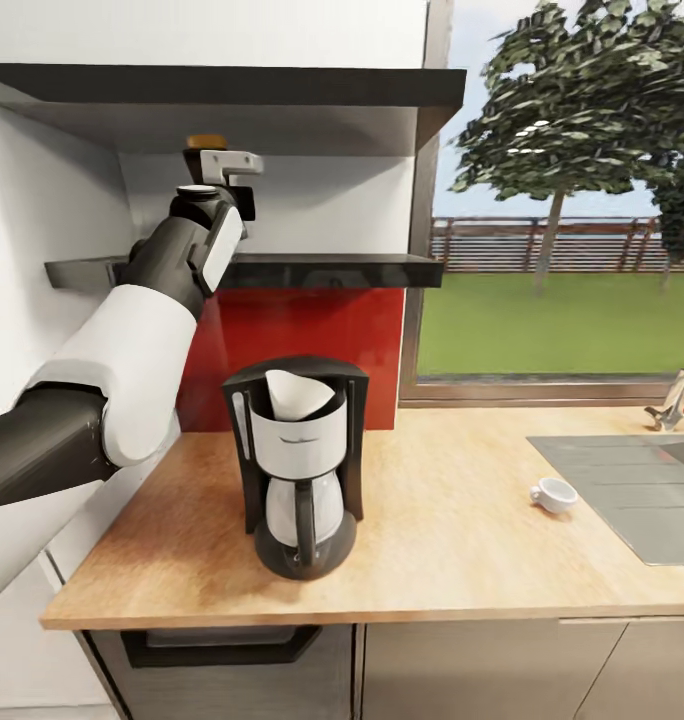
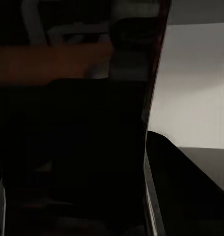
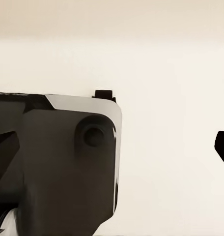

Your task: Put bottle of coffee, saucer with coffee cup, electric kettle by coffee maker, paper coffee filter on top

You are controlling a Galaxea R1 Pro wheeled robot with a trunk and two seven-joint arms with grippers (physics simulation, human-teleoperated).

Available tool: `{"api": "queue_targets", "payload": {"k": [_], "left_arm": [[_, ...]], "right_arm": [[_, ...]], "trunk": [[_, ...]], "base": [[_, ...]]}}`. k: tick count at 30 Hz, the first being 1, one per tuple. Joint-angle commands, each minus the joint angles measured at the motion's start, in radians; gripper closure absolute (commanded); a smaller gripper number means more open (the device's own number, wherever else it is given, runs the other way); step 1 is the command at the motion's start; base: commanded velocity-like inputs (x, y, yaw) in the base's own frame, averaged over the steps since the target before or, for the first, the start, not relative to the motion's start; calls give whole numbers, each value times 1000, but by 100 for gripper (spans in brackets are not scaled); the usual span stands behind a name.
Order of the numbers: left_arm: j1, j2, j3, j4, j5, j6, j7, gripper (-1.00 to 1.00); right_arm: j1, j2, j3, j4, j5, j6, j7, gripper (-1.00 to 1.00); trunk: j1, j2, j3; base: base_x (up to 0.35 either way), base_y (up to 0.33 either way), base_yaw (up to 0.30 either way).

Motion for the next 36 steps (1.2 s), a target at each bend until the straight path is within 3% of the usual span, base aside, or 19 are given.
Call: {"api": "queue_targets", "payload": {"k": [1,12,21,24,26,27,31,34,36], "left_arm": [[0,0,-2,-1,-8,7,1,100],[1,0,-3,-2,-7,8,-7,100],[12,2,-4,-10,-9,7,-64,100],[20,10,-6,-57,-10,9,-111,100],[60,21,-11,-128,-18,35,-206,100],[76,29,-12,-161,-19,57,-229,100],[184,102,-13,-372,-18,160,-352,100],[292,202,-7,-551,-19,187,-538,100],[345,248,-2,-637,-17,195,-607,100]], "right_arm": [[0,-1,8,-2,-10,6,2,-100],[0,-2,4,-3,-10,5,-1,-100],[0,-1,6,-3,-10,-43,-1,-100],[0,-1,8,-4,-10,-44,-1,-100],[0,0,7,-6,-11,-45,-1,-100],[0,1,6,-7,-11,-45,-1,-100],[0,3,5,-7,-13,-62,1,-100],[0,6,5,-8,-12,-69,2,-100],[0,7,5,-8,-12,-70,1,-100]], "trunk": [[0,-1,0],[0,-1,0],[0,-1,0],[0,-1,0],[0,-1,0],[0,-1,0],[0,-1,0],[0,-1,0],[0,-1,0]], "base": [[-330,0,261],[-332,0,104],[-335,0,2],[-331,0,0],[-227,0,0],[-113,0,0],[-33,0,0],[-6,0,0],[-1,0,0]]}}
